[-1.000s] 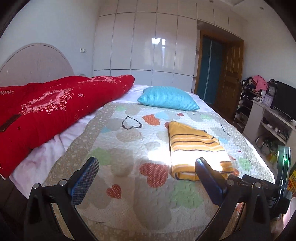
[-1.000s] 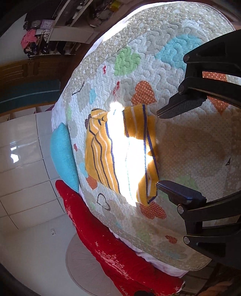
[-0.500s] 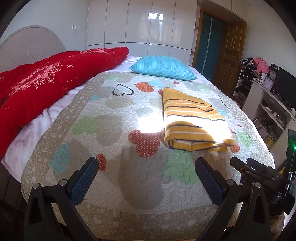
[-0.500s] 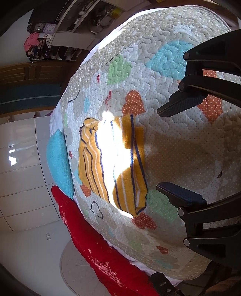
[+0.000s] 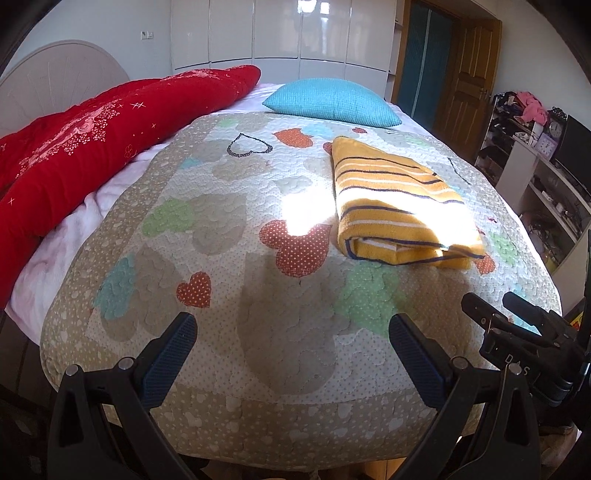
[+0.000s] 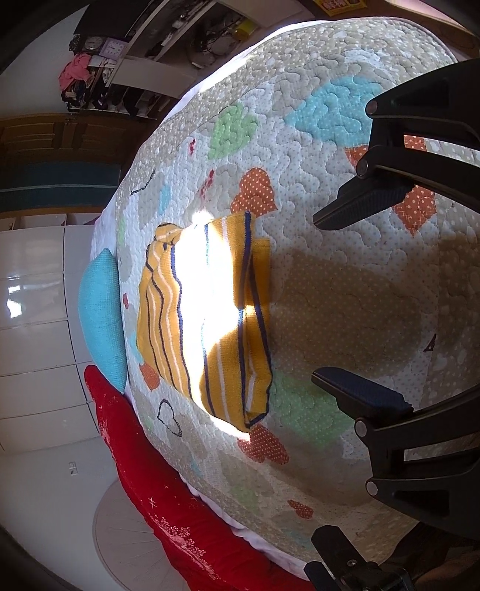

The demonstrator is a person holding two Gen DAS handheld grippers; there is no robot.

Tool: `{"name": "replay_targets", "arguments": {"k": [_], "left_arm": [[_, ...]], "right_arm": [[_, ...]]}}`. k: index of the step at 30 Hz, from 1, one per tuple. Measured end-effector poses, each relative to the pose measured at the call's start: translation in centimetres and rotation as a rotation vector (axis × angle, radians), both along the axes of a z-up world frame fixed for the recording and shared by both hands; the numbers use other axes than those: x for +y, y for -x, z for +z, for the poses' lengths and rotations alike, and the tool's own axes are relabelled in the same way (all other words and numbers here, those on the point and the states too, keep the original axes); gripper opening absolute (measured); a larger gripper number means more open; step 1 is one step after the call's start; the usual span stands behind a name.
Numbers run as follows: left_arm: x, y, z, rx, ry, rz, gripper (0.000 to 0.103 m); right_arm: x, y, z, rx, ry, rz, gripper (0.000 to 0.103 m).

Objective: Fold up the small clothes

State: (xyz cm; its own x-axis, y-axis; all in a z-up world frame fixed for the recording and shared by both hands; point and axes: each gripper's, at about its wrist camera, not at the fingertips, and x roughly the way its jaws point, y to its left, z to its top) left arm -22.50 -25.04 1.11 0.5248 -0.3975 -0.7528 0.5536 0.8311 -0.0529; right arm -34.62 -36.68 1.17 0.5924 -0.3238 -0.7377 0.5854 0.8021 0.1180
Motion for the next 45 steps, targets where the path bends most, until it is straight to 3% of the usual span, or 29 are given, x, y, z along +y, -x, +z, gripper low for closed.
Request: {"name": "replay_targets", "arguments": {"k": [45], "left_arm": [[-0.7, -0.3, -2.0, 0.101, -0.027, -0.027, 0.103]], "right_arm": [[0.0, -0.2, -1.3, 0.038, -0.025, -0.003, 0.085]]}}
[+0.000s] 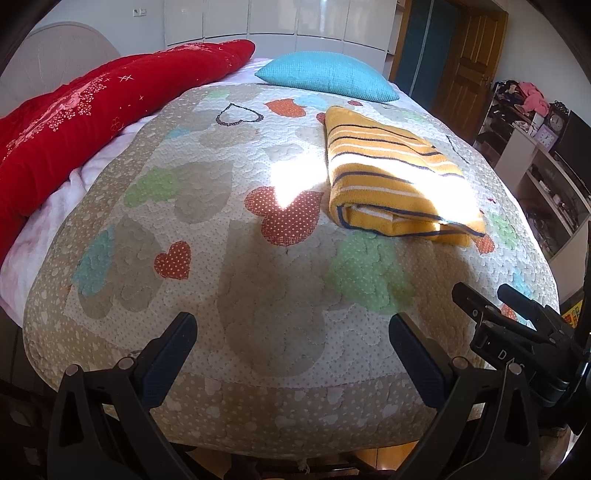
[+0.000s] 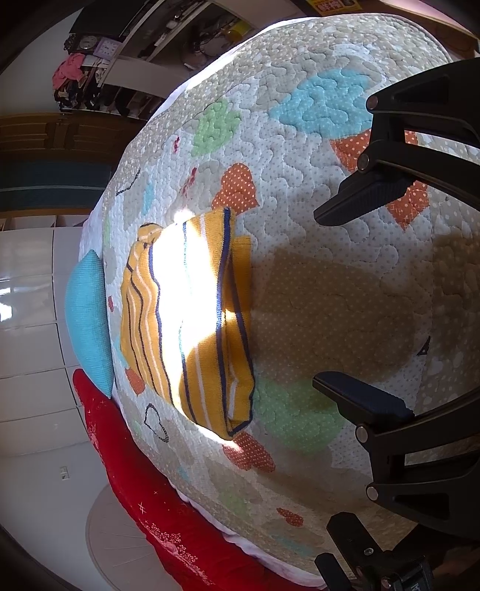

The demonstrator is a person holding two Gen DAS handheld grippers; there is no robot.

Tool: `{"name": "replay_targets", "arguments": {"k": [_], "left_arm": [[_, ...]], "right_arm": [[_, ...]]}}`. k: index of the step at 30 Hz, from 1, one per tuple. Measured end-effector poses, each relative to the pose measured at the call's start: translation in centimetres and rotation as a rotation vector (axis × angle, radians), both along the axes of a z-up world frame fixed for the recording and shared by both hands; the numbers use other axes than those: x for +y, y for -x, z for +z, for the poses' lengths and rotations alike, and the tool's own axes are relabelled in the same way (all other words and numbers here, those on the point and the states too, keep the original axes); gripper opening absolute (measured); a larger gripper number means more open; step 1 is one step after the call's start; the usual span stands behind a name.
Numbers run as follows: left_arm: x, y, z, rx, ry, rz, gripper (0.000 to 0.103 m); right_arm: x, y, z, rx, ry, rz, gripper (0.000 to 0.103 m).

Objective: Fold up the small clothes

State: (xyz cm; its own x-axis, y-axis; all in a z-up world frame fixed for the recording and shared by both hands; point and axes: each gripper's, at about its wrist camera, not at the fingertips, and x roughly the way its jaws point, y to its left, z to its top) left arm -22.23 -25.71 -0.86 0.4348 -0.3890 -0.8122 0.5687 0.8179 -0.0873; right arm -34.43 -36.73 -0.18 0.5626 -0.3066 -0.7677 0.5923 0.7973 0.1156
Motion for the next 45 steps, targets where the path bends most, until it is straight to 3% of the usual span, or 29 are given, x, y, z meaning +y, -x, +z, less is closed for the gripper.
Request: {"name": "replay_targets", "arguments": {"k": [29, 35, 45], "left_arm": [[-0.3, 0.4, -0.8, 0.028, 0.001, -0.023, 0.103], [-0.2, 0.5, -1.0, 0.052, 0.044, -0.034, 0.103], [-0.7, 1.0, -1.2, 0.053, 0.043, -0.049, 0.103]], "right_arm": [[-0.5, 0.2, -1.1, 0.017, -0.038, -0.023, 0.086], [-0.6, 0.9, -1.0, -0.034, -0.048, -0.041, 0.086], [-1.3, 2.3, -0.1, -0.111, -0.035, -0.093, 0.088]]}}
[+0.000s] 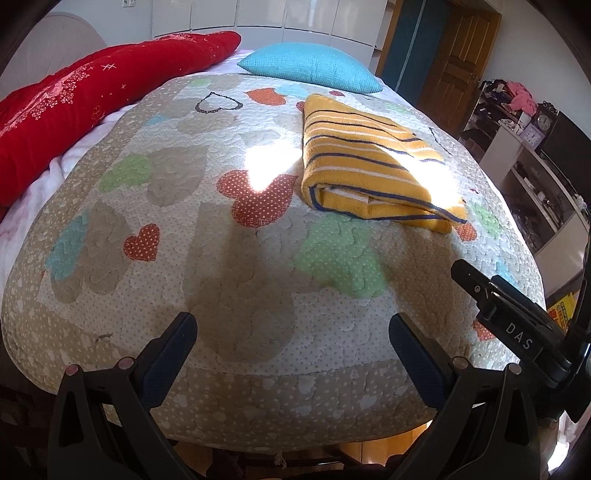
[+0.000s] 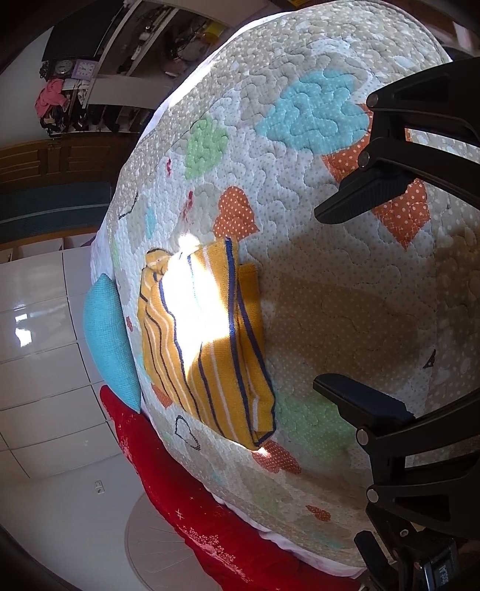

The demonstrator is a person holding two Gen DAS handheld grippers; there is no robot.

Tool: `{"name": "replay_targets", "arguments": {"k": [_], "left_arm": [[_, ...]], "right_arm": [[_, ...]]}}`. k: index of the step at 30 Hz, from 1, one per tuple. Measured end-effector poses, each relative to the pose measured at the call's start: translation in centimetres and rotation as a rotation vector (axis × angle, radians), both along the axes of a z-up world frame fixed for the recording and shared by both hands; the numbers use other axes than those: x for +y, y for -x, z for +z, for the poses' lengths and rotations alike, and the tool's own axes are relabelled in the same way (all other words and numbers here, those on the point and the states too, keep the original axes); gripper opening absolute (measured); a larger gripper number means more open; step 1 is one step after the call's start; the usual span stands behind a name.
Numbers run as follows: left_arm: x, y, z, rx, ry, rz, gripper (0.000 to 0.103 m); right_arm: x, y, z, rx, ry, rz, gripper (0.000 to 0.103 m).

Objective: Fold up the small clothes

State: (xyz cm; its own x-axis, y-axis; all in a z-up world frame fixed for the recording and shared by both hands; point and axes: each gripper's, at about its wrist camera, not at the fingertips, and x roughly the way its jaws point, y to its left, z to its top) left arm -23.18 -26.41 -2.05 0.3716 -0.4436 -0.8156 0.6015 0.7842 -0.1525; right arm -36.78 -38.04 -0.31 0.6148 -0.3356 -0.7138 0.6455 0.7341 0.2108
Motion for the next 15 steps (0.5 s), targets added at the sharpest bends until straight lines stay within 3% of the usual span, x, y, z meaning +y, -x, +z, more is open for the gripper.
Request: {"name": "replay_targets", "arguments": {"k": [15], "left_arm": [[-0.07, 0.25, 0.1, 0.002, 0.026, -0.017, 0.103]], "right_arm": [[-0.33, 0.24, -0.59, 0.01, -0.013, -0.015, 0.088]]}}
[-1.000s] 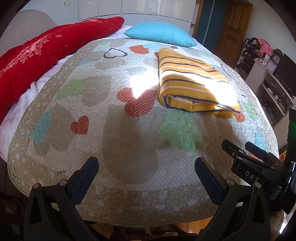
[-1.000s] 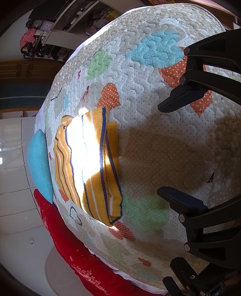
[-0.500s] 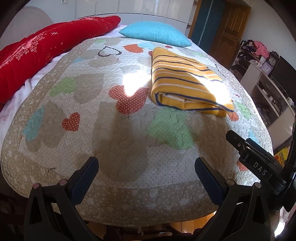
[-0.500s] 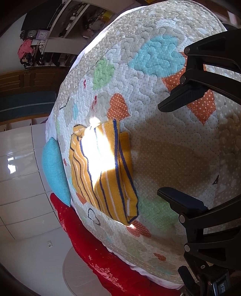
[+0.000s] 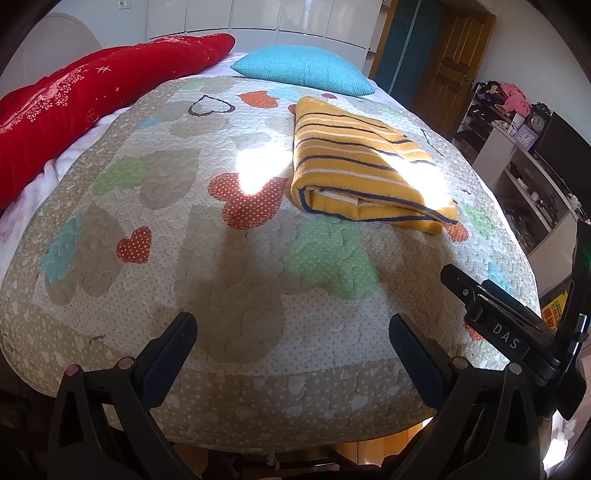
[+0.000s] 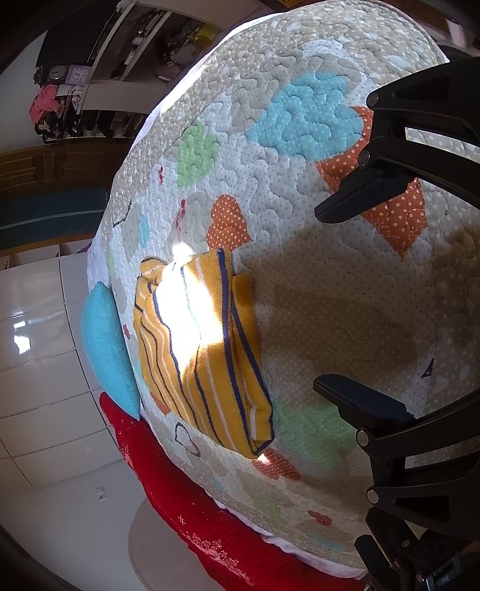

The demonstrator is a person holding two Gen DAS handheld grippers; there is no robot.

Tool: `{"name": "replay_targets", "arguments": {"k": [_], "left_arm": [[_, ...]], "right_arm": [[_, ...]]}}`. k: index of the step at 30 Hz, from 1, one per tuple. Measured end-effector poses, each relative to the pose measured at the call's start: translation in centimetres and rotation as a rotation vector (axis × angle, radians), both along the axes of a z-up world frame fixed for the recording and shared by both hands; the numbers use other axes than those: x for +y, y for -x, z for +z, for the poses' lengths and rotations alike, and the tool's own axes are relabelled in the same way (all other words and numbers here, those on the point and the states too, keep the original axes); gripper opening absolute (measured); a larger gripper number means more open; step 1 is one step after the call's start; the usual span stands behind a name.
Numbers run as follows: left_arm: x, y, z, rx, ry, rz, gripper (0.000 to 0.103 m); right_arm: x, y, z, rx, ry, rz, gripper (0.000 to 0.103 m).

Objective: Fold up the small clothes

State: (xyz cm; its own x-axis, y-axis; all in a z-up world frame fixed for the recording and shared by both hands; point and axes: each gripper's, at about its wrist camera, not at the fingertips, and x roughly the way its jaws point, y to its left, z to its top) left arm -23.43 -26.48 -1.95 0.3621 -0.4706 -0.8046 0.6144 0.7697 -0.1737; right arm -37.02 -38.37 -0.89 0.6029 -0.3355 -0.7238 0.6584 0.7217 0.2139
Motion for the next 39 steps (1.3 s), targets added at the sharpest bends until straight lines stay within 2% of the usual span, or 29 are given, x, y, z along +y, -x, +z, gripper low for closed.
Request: {"name": "replay_targets", "arguments": {"k": [12, 20, 26, 39], "left_arm": [[0.2, -0.1, -0.1, 0.01, 0.01, 0.004, 0.103], [0.4, -0.2, 0.2, -0.012, 0.015, 0.019, 0.103], [0.7, -0.3, 0.9, -0.07, 0.007, 0.045, 0.103], [0.4, -0.2, 0.6, -0.07, -0.019, 0.041, 0.103]], "right_arm": [[0.1, -0.2, -0.1, 0.01, 0.011, 0.007, 0.088], [0.4, -0.5, -0.2, 0.038, 0.035, 0.019, 0.088], [0.6, -0.6, -0.3, 0.044, 0.04, 0.028, 0.088], [1.1, -1.0, -0.2, 0.051, 0.061, 0.046, 0.089]]}}
